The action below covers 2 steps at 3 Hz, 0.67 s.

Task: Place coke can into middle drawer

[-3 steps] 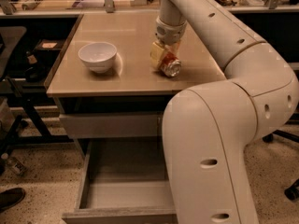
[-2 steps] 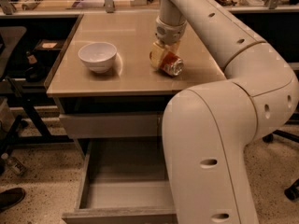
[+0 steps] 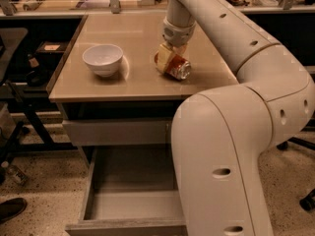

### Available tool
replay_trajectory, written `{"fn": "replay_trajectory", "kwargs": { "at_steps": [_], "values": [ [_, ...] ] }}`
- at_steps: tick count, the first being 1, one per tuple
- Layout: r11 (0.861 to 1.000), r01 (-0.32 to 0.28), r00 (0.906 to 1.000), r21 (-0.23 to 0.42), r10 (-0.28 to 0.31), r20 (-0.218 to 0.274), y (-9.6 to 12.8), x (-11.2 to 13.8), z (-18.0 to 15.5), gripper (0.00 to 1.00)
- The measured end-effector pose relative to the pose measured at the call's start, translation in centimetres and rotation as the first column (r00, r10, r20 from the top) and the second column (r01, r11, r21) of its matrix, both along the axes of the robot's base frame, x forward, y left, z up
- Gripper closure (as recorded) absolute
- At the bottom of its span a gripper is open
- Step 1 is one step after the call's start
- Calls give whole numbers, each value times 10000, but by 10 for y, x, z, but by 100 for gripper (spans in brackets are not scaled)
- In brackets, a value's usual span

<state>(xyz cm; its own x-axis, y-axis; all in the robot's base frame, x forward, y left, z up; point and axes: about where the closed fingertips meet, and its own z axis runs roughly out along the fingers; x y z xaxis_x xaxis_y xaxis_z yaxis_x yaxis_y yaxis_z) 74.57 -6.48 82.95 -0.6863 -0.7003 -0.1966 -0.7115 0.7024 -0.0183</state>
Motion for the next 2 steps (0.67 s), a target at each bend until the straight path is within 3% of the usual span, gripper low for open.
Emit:
{"fn": "replay_trajectory", "kwargs": {
  "at_steps": [2],
  "values": [
    [9994, 352, 9994, 35, -352, -16, -16, -30, 10, 100]
  ]
}}
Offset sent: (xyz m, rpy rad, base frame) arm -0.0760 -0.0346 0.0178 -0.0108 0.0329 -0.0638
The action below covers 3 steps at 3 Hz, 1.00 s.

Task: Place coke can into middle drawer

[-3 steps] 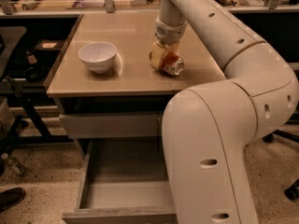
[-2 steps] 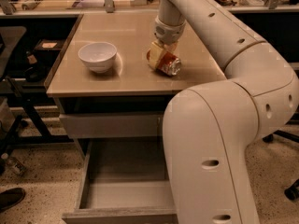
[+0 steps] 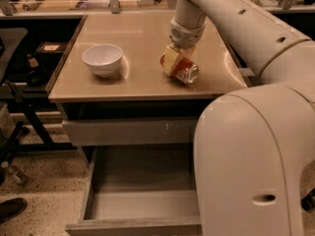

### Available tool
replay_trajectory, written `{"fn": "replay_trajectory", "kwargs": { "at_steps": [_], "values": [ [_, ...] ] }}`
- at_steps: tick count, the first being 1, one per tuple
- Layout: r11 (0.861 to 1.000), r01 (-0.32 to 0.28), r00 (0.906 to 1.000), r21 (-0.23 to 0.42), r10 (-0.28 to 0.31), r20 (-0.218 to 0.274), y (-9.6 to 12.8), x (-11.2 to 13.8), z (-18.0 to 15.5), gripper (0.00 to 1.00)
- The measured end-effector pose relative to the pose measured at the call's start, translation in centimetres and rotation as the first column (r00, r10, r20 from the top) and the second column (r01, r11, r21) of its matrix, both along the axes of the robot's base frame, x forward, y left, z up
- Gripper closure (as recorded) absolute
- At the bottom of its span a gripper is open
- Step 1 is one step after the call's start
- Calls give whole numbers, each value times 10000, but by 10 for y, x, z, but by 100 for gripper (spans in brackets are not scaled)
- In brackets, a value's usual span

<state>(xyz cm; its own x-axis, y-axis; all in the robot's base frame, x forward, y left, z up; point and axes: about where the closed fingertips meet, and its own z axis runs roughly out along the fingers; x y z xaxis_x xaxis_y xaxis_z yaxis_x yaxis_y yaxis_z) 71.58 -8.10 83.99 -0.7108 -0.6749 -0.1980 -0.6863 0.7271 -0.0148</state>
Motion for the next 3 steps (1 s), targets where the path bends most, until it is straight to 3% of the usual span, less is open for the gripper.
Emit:
{"fn": "replay_trajectory", "kwargs": {
  "at_steps": [3],
  "values": [
    [9981, 610, 9979, 23, -610, -233, -37, -90, 15, 100]
  ]
}}
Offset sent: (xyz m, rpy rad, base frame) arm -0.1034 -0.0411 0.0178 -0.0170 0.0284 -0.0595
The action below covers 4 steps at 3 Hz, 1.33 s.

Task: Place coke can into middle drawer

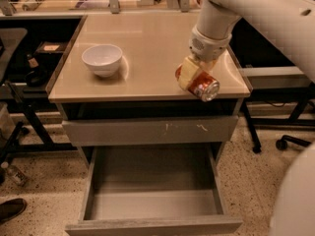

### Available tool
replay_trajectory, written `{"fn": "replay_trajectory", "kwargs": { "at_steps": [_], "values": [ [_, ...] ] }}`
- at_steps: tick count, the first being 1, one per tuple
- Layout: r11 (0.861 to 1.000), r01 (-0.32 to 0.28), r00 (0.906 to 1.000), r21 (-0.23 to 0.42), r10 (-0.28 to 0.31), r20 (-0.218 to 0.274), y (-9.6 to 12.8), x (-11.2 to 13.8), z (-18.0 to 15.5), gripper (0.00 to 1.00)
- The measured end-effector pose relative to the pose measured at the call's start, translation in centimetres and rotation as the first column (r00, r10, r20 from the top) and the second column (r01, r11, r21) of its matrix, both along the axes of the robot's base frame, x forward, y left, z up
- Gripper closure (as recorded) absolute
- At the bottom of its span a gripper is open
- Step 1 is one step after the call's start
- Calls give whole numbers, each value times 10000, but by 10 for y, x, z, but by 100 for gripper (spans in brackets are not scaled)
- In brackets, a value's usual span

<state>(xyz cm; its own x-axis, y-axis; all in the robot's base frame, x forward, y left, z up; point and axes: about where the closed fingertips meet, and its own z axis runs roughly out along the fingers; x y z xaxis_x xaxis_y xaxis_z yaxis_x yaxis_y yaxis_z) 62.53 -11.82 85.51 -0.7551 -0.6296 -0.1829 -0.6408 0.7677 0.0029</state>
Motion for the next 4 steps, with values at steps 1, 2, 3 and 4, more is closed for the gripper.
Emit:
{"fn": "replay_trajectory", "kwargs": {
  "at_steps": [1, 2, 3, 4],
  "values": [
    [9989, -76, 9999, 471, 80, -95, -14, -42, 9, 100],
    [9989, -76, 9999, 472, 80, -95, -14, -42, 9, 100],
    [9983, 187, 9991, 546, -165, -403, -15, -59, -9, 100],
    [9931, 803, 9928, 860, -720, -960, -13, -95, -40, 100]
  ]
}}
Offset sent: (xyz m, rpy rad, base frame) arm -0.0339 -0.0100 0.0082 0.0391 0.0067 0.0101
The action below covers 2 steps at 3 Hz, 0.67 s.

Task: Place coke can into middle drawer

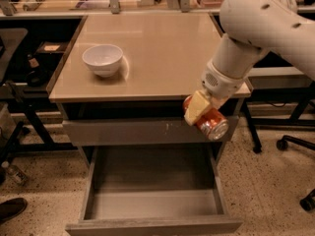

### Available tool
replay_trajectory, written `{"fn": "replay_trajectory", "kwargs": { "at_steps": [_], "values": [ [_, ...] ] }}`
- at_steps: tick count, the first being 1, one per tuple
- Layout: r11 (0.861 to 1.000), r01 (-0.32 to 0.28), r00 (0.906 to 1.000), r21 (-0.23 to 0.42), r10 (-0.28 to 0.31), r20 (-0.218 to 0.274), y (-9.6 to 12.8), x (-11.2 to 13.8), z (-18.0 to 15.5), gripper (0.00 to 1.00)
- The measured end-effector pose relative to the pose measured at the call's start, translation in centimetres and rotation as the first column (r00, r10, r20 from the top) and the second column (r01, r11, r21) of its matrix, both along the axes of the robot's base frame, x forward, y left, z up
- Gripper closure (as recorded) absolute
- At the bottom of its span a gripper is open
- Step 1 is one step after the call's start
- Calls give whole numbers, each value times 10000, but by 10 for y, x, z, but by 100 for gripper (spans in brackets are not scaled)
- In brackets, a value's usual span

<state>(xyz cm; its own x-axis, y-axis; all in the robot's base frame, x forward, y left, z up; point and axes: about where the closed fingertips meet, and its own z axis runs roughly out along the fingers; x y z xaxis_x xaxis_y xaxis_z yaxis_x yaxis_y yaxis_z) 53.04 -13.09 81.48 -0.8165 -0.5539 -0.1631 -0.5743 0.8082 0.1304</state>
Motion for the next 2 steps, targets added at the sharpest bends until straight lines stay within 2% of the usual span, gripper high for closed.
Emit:
{"fn": "replay_trajectory", "kwargs": {
  "at_steps": [1, 2],
  "values": [
    [9980, 541, 9953, 322, -513, -816, 0, -38, -38, 100],
    [9980, 541, 9953, 322, -513, -816, 0, -38, -38, 100]
  ]
}}
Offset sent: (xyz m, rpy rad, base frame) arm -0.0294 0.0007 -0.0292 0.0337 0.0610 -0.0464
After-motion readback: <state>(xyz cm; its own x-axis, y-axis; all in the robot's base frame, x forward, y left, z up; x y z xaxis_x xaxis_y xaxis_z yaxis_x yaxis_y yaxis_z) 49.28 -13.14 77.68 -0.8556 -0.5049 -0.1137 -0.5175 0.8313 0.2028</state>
